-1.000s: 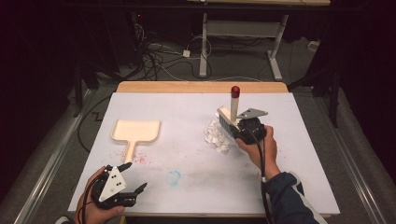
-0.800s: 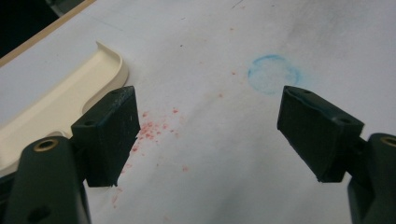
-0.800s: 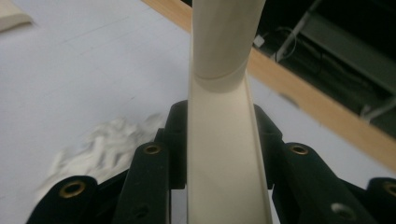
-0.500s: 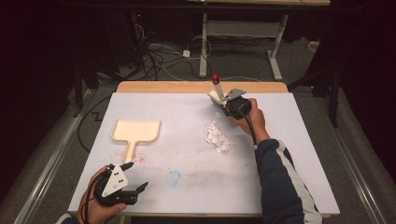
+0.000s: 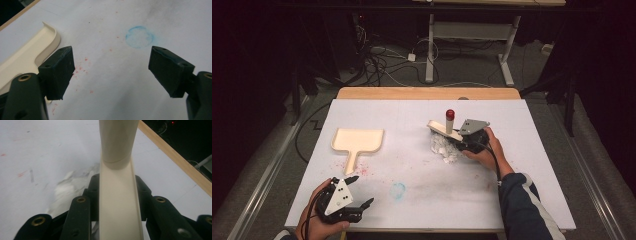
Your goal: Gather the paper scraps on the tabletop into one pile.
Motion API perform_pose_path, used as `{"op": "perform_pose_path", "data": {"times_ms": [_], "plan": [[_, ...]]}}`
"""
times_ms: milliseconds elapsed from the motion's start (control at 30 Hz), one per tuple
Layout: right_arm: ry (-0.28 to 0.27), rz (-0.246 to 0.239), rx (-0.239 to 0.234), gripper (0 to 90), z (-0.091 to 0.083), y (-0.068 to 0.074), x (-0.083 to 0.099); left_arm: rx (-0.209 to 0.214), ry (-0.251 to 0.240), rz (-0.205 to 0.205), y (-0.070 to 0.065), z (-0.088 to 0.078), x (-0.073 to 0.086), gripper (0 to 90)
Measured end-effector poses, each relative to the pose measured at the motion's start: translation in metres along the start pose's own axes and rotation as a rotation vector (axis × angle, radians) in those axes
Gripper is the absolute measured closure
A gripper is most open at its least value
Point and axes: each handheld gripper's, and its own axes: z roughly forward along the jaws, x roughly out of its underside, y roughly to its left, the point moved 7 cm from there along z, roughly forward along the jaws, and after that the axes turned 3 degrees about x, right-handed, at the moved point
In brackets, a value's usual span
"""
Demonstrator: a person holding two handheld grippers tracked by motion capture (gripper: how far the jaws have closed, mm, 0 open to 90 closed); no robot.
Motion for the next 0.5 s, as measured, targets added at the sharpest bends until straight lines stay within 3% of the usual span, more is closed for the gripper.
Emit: {"op": "perform_pose_path", "data": {"times_ms": [100,200,267,500], "plan": [[-0.011,-0.019,-0.022,67.4,-0.014,0.008,0.004,-0.002,0.005,-0.001,-0.002,0.001,-0.001,20.1],[-0.024,-0.008,-0.006,67.6,-0.023,0.011,0.008,-0.003,0.012,0.005,-0.003,0.003,-0.002,20.1],[-0.018,-0.017,0.043,67.7,-0.028,0.006,0.007,-0.004,0.018,0.010,-0.004,0.004,-0.002,20.2],[-0.066,0.068,0.142,67.7,-0.045,-0.012,0.001,-0.007,0.030,0.019,-0.004,0.005,0.000,20.1]]}}
